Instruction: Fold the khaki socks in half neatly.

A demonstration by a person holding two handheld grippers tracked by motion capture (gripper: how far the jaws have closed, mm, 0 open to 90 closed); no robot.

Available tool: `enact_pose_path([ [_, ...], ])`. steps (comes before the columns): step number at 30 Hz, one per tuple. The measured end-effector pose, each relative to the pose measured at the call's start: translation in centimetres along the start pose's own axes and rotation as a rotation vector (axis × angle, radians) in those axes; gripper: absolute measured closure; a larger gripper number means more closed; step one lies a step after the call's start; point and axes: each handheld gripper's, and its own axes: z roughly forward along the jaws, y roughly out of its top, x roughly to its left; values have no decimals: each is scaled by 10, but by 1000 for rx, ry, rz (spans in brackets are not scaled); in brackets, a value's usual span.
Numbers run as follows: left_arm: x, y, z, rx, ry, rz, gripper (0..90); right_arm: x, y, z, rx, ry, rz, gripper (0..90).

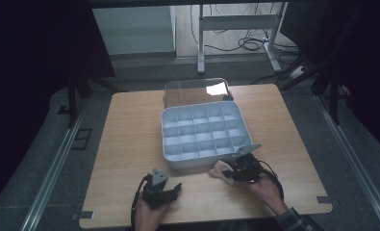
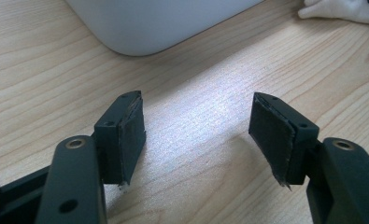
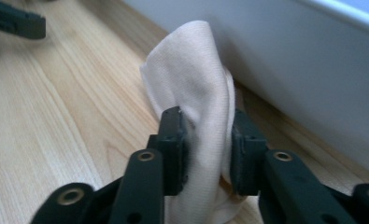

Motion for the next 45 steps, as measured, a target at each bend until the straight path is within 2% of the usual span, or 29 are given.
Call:
enact_pose_path([
  [5, 0, 0, 0, -1, -1, -1, 364, 6, 3, -1, 10, -27, -38, 773],
  [13, 0, 0, 0, 2, -5, 8, 350, 9, 8, -25, -82, -5, -34, 774],
  [17, -3, 1, 1, 13, 4, 38, 312, 9, 14, -43, -127, -6, -31, 773],
  [21, -6, 1, 3, 17, 18, 52, 290, 5, 21, -58, -154, -17, -25, 773],
  [27, -5, 1, 2, 15, 13, 47, 291, -2, 29, -77, -202, -21, 2, 773],
  [34, -5, 1, 2, 16, 18, 49, 291, -12, 40, -101, -257, -60, 12, 773],
  [39, -6, 1, 2, 16, 19, 50, 290, -18, 43, -112, -275, -74, 27, 773],
  [42, -6, 1, 3, 16, 20, 50, 290, -14, 41, -114, -268, -74, 11, 773],
  [45, -6, 1, 3, 16, 23, 52, 290, -3, 33, -103, -236, -55, -12, 772],
])
